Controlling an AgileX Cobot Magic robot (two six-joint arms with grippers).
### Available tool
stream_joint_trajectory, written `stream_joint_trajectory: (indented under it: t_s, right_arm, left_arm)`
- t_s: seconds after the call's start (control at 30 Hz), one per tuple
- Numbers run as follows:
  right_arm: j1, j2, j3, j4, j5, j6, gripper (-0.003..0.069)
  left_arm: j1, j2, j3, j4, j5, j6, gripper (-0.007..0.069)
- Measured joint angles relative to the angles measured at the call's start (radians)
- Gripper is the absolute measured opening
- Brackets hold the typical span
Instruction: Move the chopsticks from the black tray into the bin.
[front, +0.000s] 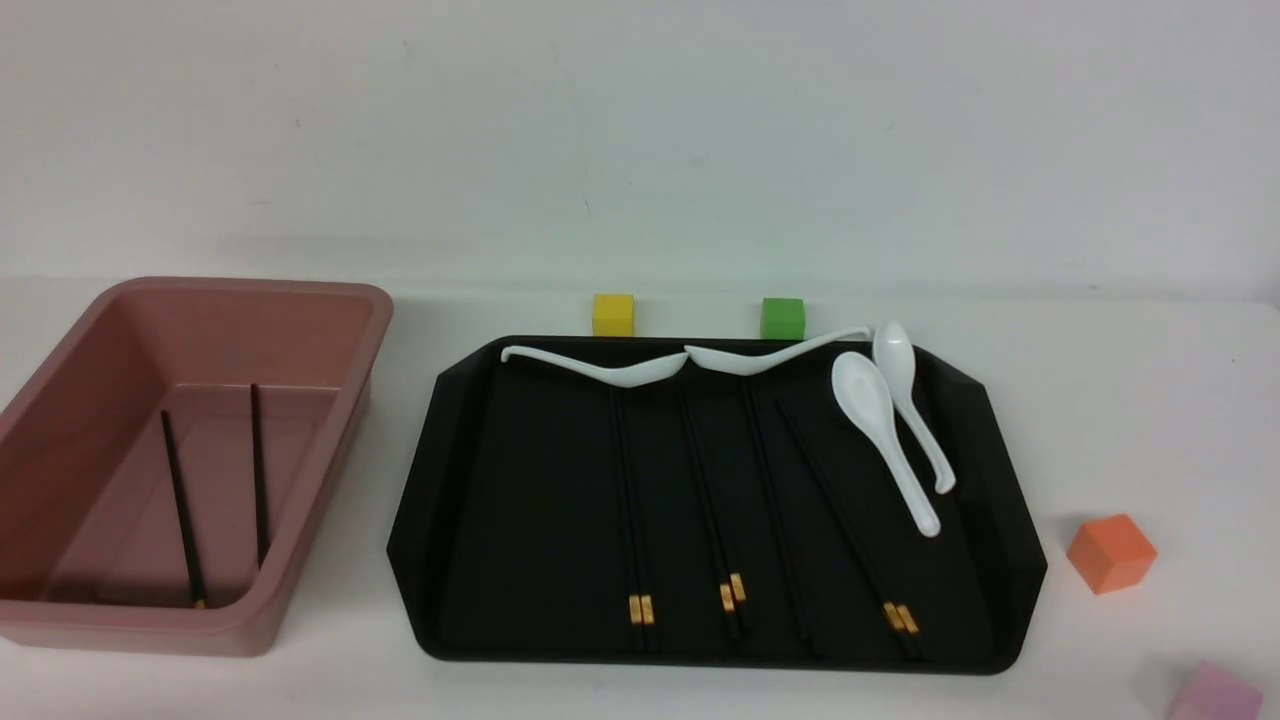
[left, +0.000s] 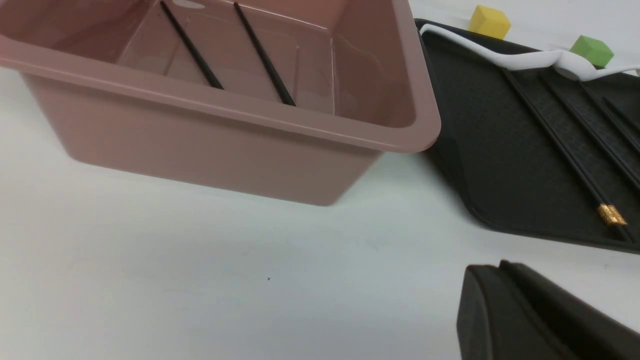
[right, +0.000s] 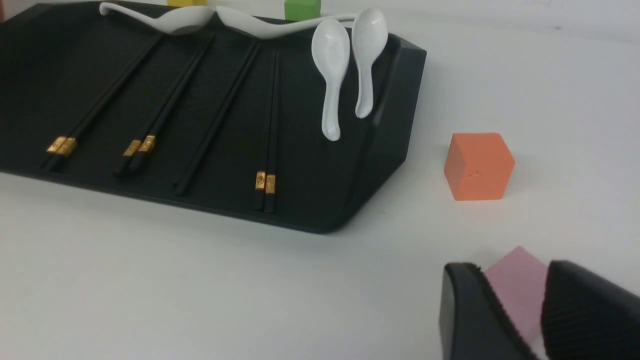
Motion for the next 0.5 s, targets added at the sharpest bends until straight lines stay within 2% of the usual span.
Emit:
stream_joint_trajectory:
  t_s: [0.5]
  right_arm:
    - [0.000, 0.000, 0.000, 0.000, 0.000, 0.000, 0.0240]
  left_arm:
    - [0.000, 0.000, 0.000, 0.000, 0.000, 0.000, 0.0040]
